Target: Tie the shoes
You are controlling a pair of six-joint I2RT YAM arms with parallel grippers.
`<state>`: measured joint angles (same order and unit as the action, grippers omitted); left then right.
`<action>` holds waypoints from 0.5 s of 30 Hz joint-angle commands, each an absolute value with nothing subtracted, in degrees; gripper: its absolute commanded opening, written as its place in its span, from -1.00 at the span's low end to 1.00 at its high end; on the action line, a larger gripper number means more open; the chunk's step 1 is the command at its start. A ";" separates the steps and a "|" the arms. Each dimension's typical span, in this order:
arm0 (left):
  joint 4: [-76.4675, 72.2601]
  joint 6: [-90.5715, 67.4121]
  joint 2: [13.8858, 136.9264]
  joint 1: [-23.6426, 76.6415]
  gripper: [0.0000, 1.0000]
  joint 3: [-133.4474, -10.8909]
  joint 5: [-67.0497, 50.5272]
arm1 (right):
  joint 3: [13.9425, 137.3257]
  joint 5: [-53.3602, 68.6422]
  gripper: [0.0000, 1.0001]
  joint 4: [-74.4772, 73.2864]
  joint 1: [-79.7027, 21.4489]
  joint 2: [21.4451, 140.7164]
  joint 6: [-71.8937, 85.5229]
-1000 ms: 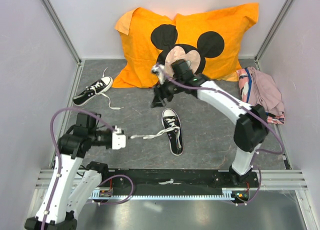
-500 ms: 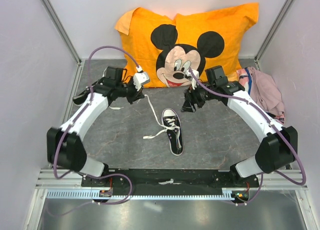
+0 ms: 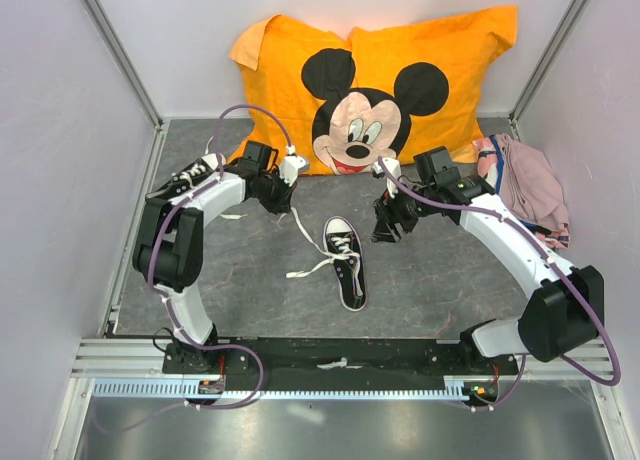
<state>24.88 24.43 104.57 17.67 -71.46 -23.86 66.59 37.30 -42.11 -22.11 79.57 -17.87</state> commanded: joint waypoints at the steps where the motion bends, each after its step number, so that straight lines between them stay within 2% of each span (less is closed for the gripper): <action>1: 23.64 21.71 107.05 17.84 -0.97 -73.65 -20.83 | 65.92 37.62 0.41 -42.10 -22.15 78.84 -20.13; 8: 25.22 23.29 107.84 17.93 -0.75 -72.51 -20.21 | 65.74 38.50 0.41 -42.10 -22.15 79.28 -19.78; 11: 26.01 24.69 106.53 17.84 -0.45 -71.37 -21.18 | 65.74 38.58 0.40 -42.19 -22.15 79.19 -19.78; 12: 26.36 25.48 105.91 17.84 -0.29 -71.11 -21.70 | 65.83 38.58 0.40 -42.19 -22.15 79.10 -19.69; 15: 27.25 29.00 101.62 17.67 -0.13 -68.83 -24.42 | 65.57 38.32 0.41 -42.19 -22.15 78.75 -19.69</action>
